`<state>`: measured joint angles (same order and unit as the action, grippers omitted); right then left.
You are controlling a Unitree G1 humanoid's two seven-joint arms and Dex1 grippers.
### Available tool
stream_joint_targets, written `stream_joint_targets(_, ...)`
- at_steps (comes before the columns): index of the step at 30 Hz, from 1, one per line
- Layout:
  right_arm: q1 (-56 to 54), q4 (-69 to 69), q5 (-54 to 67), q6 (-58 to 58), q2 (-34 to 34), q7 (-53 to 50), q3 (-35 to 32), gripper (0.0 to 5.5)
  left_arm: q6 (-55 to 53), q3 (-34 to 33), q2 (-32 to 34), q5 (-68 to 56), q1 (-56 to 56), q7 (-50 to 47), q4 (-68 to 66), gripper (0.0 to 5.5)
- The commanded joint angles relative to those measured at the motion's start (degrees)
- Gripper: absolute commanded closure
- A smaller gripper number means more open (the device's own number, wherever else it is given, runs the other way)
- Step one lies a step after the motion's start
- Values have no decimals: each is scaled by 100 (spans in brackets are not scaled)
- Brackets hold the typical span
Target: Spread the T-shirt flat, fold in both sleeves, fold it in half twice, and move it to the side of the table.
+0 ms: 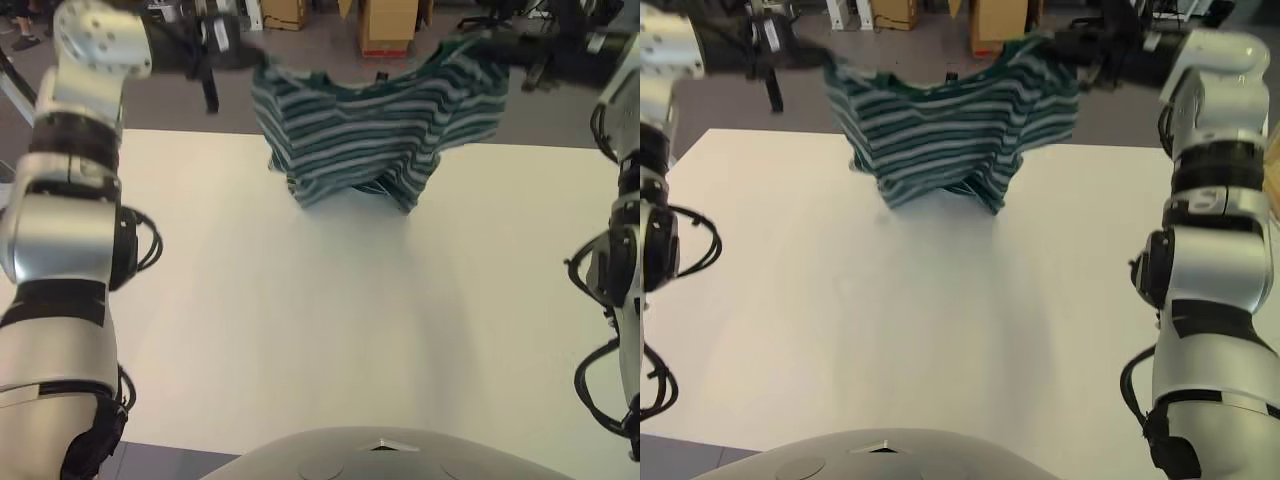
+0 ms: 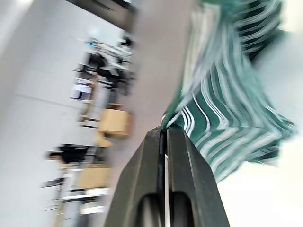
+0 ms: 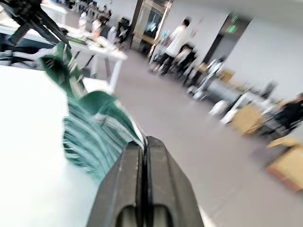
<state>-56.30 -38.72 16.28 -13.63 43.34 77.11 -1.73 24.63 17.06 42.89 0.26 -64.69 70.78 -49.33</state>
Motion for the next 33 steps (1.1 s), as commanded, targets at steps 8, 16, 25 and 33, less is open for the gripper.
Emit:
stream_joint_targets(8, 5718, 7177, 2326, -3245, 1624, 618, 905, 546, -3596, 1496, 2238, -2117, 5496, 1333, 7973, 550)
stream_joint_targets(16, 7029, 8115, 1386, -3212, 2547, -22, 1269, 509, -3696, 1346, 2786, -652, 7443, 176, 8876, 526)
stream_joint_targets(25, 6259, 6833, 3860, -4325, 2101, -371, -717, 393, -5466, -1270, 2202, -5603, 6521, -438, 8413, 423)
stream_joint_targets(33, 6253, 4970, 1926, -3099, 963, -1615, 423, 393, -4496, 60, 1141, -2167, 6399, -1329, 5864, 423)
